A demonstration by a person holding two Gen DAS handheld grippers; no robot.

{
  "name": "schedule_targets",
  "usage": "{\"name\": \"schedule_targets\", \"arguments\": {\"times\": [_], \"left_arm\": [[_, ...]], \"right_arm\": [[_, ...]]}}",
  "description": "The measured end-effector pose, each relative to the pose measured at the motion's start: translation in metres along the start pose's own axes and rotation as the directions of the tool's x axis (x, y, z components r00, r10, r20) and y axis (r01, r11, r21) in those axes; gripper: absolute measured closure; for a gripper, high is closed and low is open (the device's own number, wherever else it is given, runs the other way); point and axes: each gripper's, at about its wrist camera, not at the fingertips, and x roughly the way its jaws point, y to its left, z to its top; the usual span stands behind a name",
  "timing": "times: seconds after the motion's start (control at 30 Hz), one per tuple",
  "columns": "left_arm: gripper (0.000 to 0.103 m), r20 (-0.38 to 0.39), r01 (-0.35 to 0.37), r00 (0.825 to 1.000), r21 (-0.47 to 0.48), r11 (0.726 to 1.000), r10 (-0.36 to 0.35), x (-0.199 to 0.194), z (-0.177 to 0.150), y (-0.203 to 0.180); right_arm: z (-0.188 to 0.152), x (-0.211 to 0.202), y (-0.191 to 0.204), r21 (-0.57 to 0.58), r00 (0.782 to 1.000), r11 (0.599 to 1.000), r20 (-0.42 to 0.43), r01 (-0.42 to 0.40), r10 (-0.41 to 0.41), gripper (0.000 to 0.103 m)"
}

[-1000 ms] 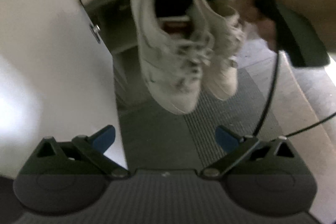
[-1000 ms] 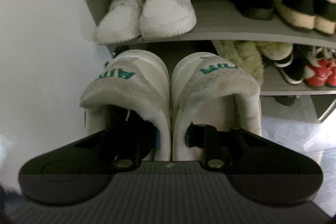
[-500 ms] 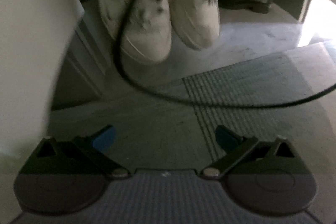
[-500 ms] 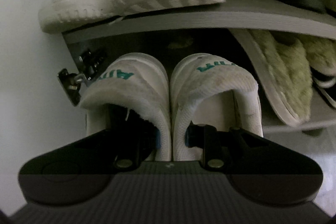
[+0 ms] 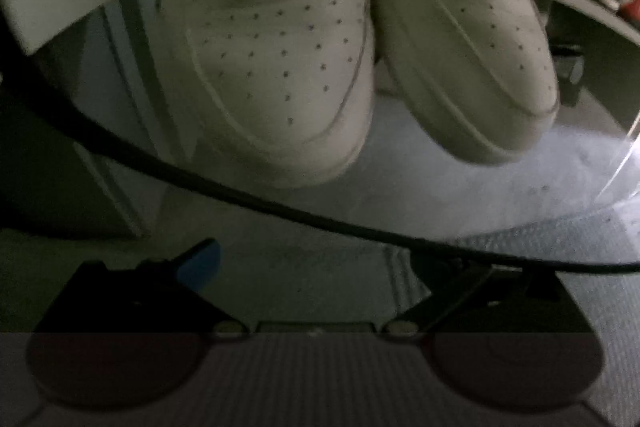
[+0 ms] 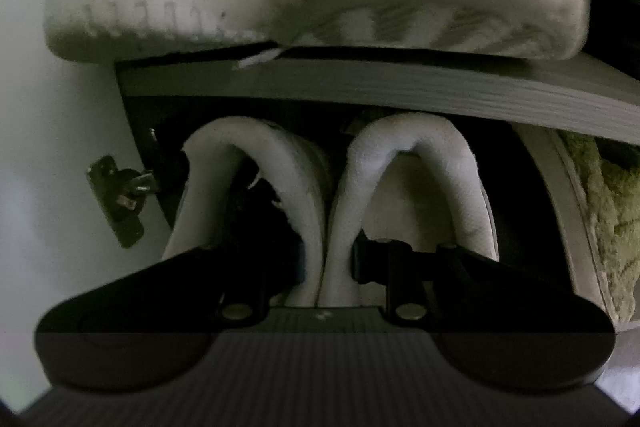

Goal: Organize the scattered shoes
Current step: 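Insert the white sneakers onto a lower shelf and open the right gripper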

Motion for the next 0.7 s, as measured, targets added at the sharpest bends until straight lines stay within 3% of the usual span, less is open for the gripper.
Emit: {"name": "schedule_targets", "arguments": {"times": [0.1,0.27,0.57,0.7], "left_arm": [[0.0,0.045,-0.001,0.999,0.047,0.999,-0.001,-0.002,0.002,-0.005],[0.001,0.125,-0.017,0.992,0.038,0.999,0.012,-0.017,0.007,-0.009],[0.0,0.184,0.042,0.983,-0.102,0.994,-0.022,-0.049,0.011,0.002],[0.001,0.186,0.068,0.982,-0.131,0.989,-0.043,-0.052,0.006,0.005]], "right_arm": [[0.004,0.005,0.0,-0.018,1.0,1.0,-0.005,0.003,-0.003,0.078],[0.0,0.019,0.007,-0.047,0.997,0.997,0.054,0.056,-0.053,0.076],[-0.003,0.038,0.017,-0.04,0.982,0.99,0.135,0.139,-0.132,0.066],[-0.005,0.036,0.018,-0.034,0.98,0.99,0.147,0.137,-0.131,0.054]]}}
